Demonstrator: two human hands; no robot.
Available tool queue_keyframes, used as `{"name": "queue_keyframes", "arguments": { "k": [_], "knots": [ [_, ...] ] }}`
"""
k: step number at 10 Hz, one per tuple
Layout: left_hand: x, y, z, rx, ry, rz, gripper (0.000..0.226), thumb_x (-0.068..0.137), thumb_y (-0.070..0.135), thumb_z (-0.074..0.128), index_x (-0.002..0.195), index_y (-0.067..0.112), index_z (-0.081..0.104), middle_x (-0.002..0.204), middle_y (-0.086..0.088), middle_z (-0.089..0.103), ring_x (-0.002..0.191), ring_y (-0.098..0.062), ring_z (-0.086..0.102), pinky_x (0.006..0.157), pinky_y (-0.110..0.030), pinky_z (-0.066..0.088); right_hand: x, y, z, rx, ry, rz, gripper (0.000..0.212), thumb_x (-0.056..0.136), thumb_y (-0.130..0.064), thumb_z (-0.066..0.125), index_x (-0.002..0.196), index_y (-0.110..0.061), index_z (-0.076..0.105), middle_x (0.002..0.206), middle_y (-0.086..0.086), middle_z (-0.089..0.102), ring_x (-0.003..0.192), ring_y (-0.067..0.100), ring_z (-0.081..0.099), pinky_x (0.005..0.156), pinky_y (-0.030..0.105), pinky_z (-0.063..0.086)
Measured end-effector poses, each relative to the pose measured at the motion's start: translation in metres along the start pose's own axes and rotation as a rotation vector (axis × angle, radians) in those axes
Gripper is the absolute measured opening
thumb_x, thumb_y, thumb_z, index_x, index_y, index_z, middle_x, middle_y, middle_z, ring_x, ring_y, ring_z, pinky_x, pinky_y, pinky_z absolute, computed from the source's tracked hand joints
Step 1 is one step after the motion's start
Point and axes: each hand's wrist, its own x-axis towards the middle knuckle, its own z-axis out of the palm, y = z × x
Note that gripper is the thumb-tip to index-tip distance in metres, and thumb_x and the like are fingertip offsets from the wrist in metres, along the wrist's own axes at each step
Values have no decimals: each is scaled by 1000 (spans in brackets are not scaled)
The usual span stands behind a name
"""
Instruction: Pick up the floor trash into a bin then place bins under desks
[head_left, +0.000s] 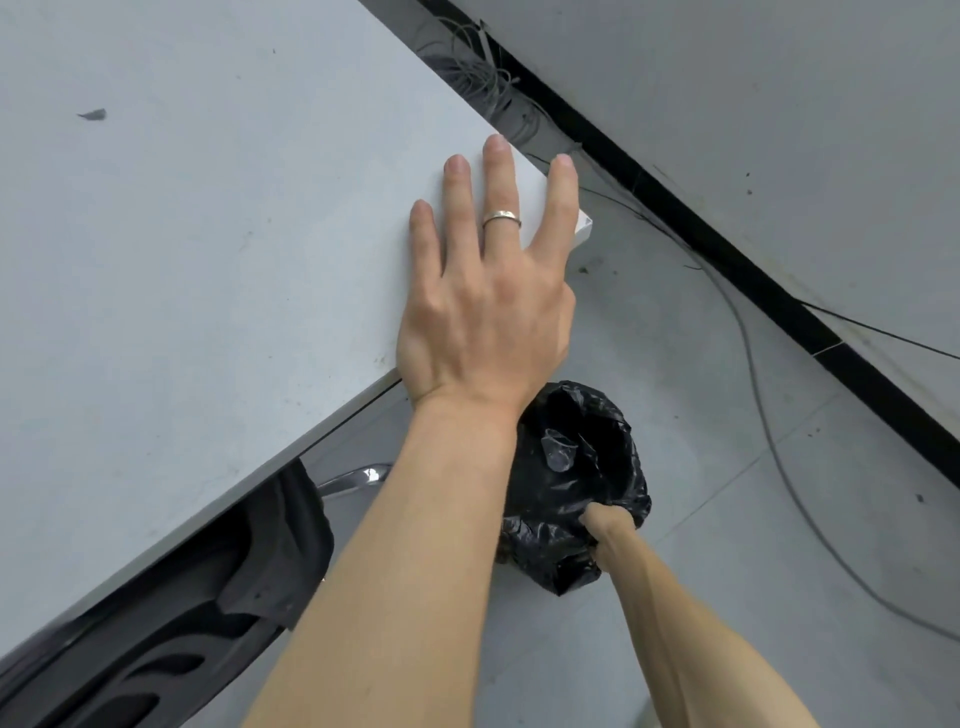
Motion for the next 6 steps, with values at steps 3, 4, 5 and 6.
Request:
{"name": "queue_keyframes", "arguments": {
  "k": [3,4,5,6],
  "knots": [
    [4,-3,-10,53,-64,0,63,87,32,50,149,27,41,151,-15,46,136,-35,48,106,-52,42,-177,-79,-52,-616,-83,-399,20,95,-18,53,103,-5,65,72,13,59,62,27,55,58,36,44],
    [3,1,-14,62,-91,2,65,86,34,49,149,26,40,151,-15,46,136,-35,48,106,-52,41,-224,-109,-74,-800,-110,-601,36,95,-23,53,128,-16,63,129,5,64,113,23,59,94,32,47],
    [5,-3,-18,30,-187,6,67,85,36,49,150,25,38,153,-16,42,137,-37,44,108,-55,38,-271,-134,-93,-845,-101,-765,35,95,-23,51,128,-24,63,129,-2,64,102,15,54,85,23,40],
    [7,0,-32,-28,-325,-27,72,85,37,52,153,26,33,158,-16,34,142,-38,37,113,-58,30,-317,-142,-114,-802,-112,-886,33,94,-21,50,122,-29,66,126,-4,66,109,17,59,91,26,45]
  ]
}}
